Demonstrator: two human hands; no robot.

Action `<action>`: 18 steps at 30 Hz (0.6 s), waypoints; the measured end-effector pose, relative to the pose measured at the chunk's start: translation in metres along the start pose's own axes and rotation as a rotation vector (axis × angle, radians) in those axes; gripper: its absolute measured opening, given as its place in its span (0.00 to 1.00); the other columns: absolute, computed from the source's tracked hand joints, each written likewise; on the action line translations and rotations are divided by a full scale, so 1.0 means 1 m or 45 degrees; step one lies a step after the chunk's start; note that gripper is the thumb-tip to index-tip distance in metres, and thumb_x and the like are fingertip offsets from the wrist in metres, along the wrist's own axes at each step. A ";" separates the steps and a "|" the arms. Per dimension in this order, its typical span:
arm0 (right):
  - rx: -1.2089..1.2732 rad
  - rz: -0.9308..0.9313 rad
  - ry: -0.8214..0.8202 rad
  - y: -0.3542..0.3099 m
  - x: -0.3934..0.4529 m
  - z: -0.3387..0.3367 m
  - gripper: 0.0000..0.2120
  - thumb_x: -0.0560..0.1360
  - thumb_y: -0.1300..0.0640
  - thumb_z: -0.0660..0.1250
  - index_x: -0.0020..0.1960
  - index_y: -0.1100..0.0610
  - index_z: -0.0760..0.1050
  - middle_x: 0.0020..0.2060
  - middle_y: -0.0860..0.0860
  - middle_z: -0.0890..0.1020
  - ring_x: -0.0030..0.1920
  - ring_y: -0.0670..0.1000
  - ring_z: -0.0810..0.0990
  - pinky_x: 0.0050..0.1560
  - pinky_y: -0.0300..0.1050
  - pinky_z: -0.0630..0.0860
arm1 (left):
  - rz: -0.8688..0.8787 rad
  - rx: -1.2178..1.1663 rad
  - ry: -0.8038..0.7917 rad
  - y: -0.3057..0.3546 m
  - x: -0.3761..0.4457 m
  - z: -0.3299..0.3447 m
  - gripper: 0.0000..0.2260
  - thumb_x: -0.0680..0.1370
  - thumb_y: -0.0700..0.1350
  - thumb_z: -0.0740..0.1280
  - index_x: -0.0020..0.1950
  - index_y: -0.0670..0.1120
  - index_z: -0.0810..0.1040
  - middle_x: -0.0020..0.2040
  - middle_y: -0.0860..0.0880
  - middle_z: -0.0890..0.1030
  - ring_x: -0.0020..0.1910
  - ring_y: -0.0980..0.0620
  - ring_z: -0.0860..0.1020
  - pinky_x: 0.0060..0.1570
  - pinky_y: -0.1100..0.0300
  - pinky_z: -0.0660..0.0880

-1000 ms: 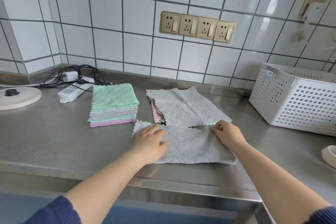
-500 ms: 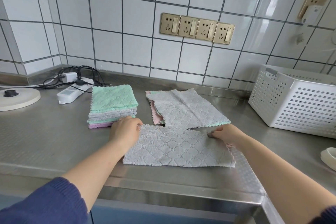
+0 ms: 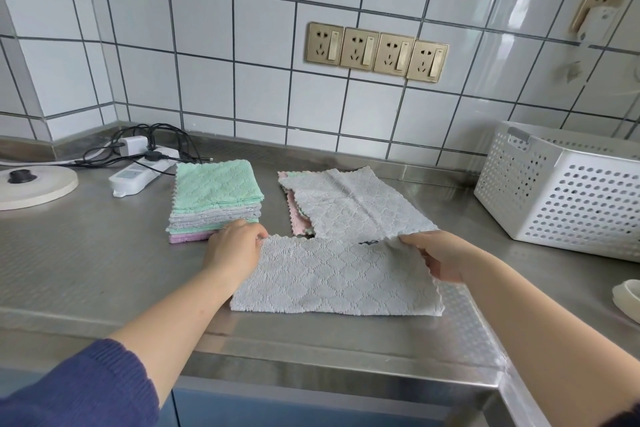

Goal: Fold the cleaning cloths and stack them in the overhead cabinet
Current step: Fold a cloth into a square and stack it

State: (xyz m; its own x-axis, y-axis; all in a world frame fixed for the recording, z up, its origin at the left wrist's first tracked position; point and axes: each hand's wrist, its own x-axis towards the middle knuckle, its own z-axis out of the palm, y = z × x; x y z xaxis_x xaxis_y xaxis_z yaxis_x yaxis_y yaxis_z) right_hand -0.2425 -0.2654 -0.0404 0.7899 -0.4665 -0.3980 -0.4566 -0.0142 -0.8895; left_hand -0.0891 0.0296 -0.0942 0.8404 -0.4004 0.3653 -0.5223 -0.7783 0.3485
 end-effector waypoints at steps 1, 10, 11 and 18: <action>-0.035 0.003 0.004 0.000 0.000 0.000 0.08 0.76 0.57 0.67 0.46 0.62 0.80 0.35 0.54 0.80 0.34 0.50 0.77 0.39 0.41 0.73 | -0.001 -0.007 0.001 0.000 0.000 0.000 0.12 0.78 0.40 0.60 0.57 0.52 0.79 0.54 0.50 0.78 0.55 0.48 0.76 0.50 0.54 0.73; -0.137 -0.102 0.371 0.013 0.009 -0.003 0.13 0.75 0.53 0.69 0.38 0.61 0.72 0.26 0.54 0.67 0.24 0.51 0.65 0.27 0.40 0.63 | -0.004 -0.099 0.011 -0.007 0.001 0.006 0.14 0.78 0.36 0.60 0.56 0.48 0.80 0.52 0.47 0.77 0.53 0.45 0.76 0.50 0.53 0.73; -0.192 -0.112 0.387 0.014 0.009 -0.004 0.14 0.75 0.52 0.69 0.37 0.61 0.73 0.26 0.54 0.66 0.23 0.52 0.64 0.26 0.39 0.62 | -0.008 -0.107 0.017 -0.007 0.001 0.006 0.14 0.77 0.35 0.60 0.55 0.48 0.80 0.52 0.47 0.77 0.53 0.45 0.76 0.50 0.53 0.72; -0.415 -0.196 0.531 0.018 0.009 -0.003 0.17 0.73 0.49 0.70 0.44 0.65 0.81 0.18 0.49 0.65 0.14 0.47 0.62 0.22 0.37 0.62 | -0.028 -0.085 0.011 -0.009 0.003 0.008 0.14 0.77 0.35 0.60 0.55 0.48 0.80 0.52 0.46 0.77 0.52 0.45 0.76 0.49 0.54 0.71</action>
State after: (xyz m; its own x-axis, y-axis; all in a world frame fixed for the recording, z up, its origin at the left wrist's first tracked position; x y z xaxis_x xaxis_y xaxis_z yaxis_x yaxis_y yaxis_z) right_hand -0.2451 -0.2728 -0.0597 0.6586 -0.7474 -0.0872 -0.5042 -0.3522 -0.7885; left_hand -0.0812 0.0312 -0.1034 0.8504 -0.3792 0.3647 -0.5128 -0.7525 0.4133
